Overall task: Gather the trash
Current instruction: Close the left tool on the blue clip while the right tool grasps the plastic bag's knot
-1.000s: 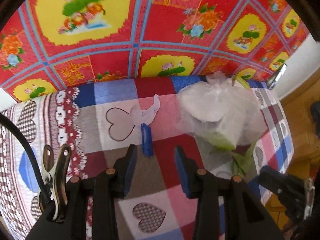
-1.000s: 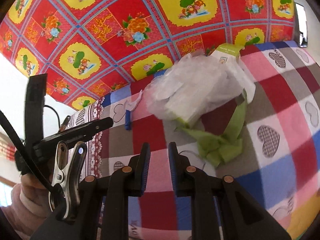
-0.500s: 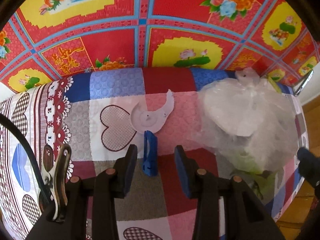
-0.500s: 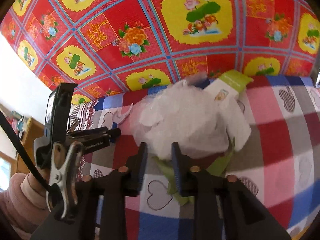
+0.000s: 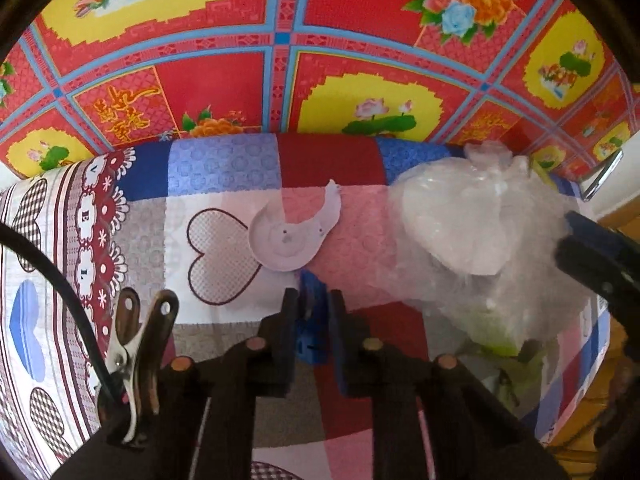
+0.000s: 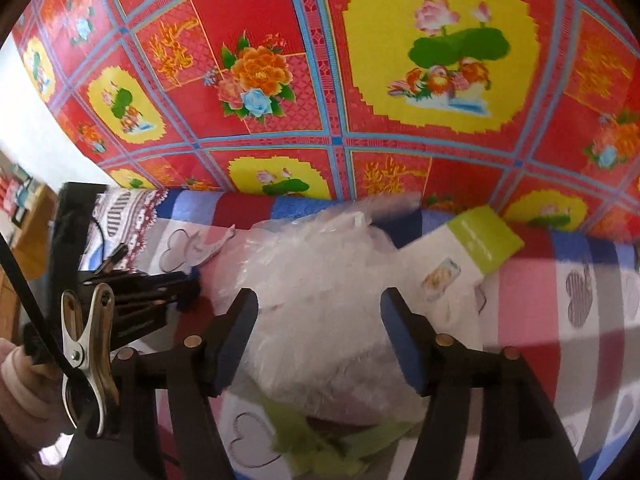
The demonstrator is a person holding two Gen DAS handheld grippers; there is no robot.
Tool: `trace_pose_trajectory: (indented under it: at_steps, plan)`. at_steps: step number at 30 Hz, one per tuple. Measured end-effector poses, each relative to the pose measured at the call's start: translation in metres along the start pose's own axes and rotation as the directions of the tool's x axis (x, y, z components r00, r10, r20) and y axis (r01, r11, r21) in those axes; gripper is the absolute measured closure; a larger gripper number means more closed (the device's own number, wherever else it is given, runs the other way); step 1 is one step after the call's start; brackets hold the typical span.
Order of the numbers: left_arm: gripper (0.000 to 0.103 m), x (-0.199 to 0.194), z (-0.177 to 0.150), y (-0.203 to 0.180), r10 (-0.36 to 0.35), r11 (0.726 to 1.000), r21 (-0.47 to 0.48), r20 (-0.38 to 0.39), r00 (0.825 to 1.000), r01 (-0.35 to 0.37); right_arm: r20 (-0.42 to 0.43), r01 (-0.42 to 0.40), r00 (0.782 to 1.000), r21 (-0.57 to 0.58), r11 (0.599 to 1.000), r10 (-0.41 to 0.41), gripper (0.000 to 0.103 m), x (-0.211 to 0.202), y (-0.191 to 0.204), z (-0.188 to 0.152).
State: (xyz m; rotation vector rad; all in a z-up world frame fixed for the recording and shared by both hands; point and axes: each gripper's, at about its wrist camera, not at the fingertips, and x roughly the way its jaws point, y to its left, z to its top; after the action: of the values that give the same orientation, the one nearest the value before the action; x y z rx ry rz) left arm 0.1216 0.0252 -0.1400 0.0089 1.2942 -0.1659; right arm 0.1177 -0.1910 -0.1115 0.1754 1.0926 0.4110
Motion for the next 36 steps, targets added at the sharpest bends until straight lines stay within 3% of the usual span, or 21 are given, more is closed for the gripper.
trace_pose_trajectory:
  at_steps: [10,13,20,25,26,32,36]
  plan:
    - [0.088,-0.025,-0.014,0.019,-0.016,0.997,-0.074,0.039,0.999,0.019,-0.004,-0.033,0.999,-0.068,0.997,0.033,0.037,0.0,-0.005,0.012]
    - [0.088,-0.027,-0.014,0.029,-0.017,0.995,-0.095,0.049,0.999,0.022,-0.011,-0.051,0.999,-0.07,0.996,0.051,0.029,0.0,-0.009,0.019]
    - [0.088,-0.043,-0.024,0.039,-0.01,0.991,-0.131,0.055,0.998,0.017,-0.104,-0.019,0.995,-0.183,0.983,0.0,0.029,0.033,0.003,0.021]
    - [0.088,-0.05,-0.036,0.043,-0.008,0.988,-0.157,0.055,0.998,0.017,-0.107,0.04,0.992,-0.277,0.96,-0.072,0.029,0.048,0.013,0.019]
    - [0.088,-0.052,-0.037,0.044,-0.008,0.987,-0.158,0.057,0.998,0.016,-0.107,0.057,0.99,-0.292,0.955,-0.092,0.032,0.051,0.016,0.019]
    - [0.088,-0.063,-0.043,0.048,-0.004,0.986,-0.166,0.074,0.997,0.017,-0.127,0.048,0.989,-0.237,0.97,-0.08,0.083,0.058,0.012,0.022]
    - [0.088,-0.071,-0.046,0.052,-0.003,0.985,-0.171,0.089,0.996,0.019,-0.112,0.023,0.993,-0.186,0.982,-0.044,0.094,0.052,0.009,0.023]
